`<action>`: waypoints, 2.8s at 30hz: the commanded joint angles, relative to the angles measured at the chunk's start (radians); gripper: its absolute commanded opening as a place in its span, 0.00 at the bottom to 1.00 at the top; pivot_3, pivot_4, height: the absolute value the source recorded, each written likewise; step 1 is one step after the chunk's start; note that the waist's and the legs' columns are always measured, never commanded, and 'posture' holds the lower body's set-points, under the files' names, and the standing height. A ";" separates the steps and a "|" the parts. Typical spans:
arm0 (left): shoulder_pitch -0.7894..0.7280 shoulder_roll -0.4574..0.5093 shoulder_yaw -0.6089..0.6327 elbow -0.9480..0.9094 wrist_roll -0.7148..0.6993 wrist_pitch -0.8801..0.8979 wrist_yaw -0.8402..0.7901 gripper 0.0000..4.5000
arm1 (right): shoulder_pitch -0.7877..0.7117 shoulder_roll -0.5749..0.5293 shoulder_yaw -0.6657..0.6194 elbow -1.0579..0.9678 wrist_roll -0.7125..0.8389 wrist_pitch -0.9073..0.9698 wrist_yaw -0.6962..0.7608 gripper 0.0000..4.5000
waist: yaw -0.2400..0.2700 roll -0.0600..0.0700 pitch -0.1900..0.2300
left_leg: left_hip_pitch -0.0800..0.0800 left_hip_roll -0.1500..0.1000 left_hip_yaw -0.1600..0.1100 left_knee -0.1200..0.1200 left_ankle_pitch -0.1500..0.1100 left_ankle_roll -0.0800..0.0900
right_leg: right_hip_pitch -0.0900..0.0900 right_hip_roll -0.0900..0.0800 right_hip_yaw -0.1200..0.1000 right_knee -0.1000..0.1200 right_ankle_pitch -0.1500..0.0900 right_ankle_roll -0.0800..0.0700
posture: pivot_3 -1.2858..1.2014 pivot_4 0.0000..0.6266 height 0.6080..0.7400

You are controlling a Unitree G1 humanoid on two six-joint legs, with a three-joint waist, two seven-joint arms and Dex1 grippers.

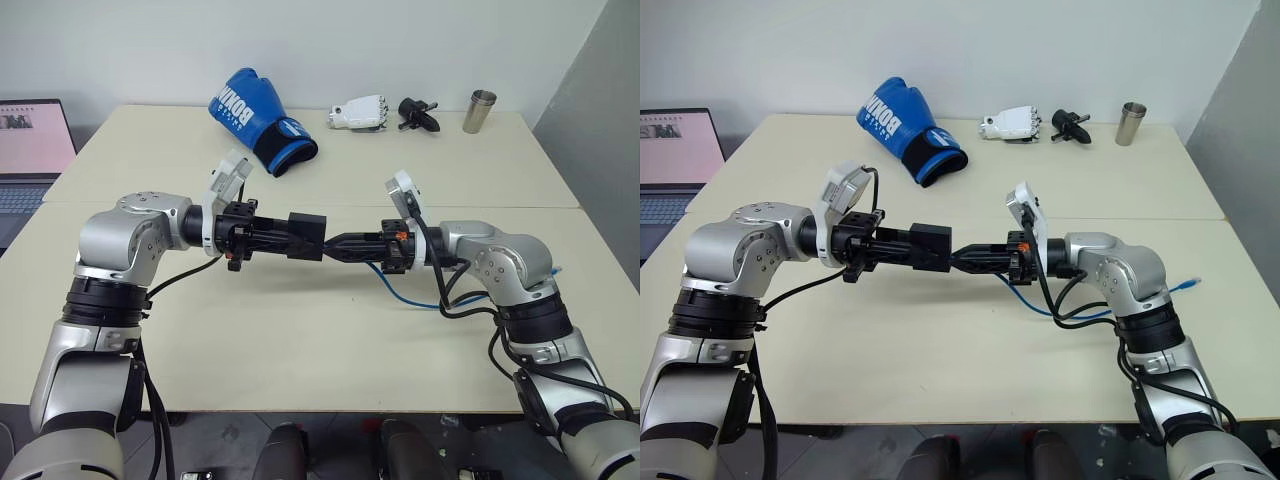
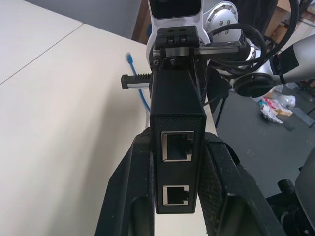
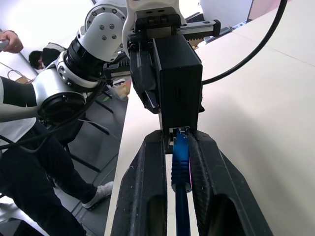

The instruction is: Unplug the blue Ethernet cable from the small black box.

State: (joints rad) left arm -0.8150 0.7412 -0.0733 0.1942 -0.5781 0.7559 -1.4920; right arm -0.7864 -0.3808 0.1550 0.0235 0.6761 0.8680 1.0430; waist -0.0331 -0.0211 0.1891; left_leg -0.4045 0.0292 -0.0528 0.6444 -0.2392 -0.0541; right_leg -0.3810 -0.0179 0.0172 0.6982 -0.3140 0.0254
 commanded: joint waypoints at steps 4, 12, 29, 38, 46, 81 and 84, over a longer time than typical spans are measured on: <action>-0.016 0.001 0.029 -0.023 -0.020 0.001 0.008 0.18 | -0.018 0.007 -0.015 -0.042 -0.001 -0.015 -0.004 0.07 | 0.000 0.000 0.000 | 0.000 0.000 0.000 0.000 0.000 0.000 | 0.000 0.000 0.000 0.000 0.000 0.000 | 0.52 0.24 1.00; -0.014 -0.002 0.024 -0.026 -0.027 0.008 0.012 0.18 | -0.015 -0.005 -0.012 -0.071 -0.003 -0.006 -0.014 0.39 | 0.000 0.000 0.000 | 0.000 0.000 0.000 0.000 0.000 0.000 | 0.000 0.000 0.000 0.000 0.000 0.000 | 0.52 0.24 1.00; -0.015 -0.002 0.023 -0.027 -0.028 0.007 0.014 0.18 | -0.011 -0.008 -0.006 -0.013 -0.031 -0.021 -0.007 0.39 | 0.000 0.000 0.000 | -0.003 0.000 0.000 0.000 0.000 0.000 | -0.003 0.000 0.000 0.000 0.000 0.000 | 0.52 0.24 1.00; -0.010 0.005 0.019 -0.035 -0.025 0.006 0.009 0.18 | -0.011 -0.012 -0.020 -0.012 -0.009 -0.002 0.004 0.13 | 0.000 0.000 0.000 | -0.005 0.000 0.000 0.000 0.000 0.000 | -0.005 0.000 0.000 0.000 0.000 0.000 | 0.52 0.24 1.00; -0.006 0.009 0.018 -0.038 -0.025 0.006 0.001 0.18 | -0.008 -0.022 -0.013 -0.026 -0.005 0.013 0.030 0.02 | 0.000 0.000 0.000 | -0.005 0.000 0.000 0.000 0.000 0.000 | -0.005 0.000 0.000 0.001 0.000 0.000 | 0.52 0.24 1.00; 0.109 -0.020 0.111 -0.006 0.077 -0.174 0.263 0.18 | 0.004 -0.004 -0.093 0.282 -0.391 -0.446 -0.334 0.57 | 0.000 0.000 0.000 | -0.010 0.000 0.001 0.001 0.000 0.000 | -0.009 -0.001 0.000 0.001 0.000 0.000 | 0.52 0.24 1.00; 0.132 -0.066 0.135 0.017 0.129 -0.266 0.376 0.18 | 0.031 -0.026 -0.073 0.173 -0.374 -0.434 -0.267 0.70 | 0.001 0.000 0.000 | -0.010 0.000 0.000 0.001 0.000 0.000 | -0.009 -0.001 0.000 0.001 0.000 0.000 | 0.52 0.24 1.00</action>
State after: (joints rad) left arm -0.6909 0.6919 0.0141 0.2114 -0.4828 0.5697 -1.1959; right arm -0.7632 -0.3864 0.0879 0.3059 0.2701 0.4284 0.7183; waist -0.0320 -0.0210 0.1891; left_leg -0.4143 0.0291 -0.0530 0.6459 -0.2390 -0.0544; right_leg -0.3899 -0.0188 0.0169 0.6993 -0.3137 0.0252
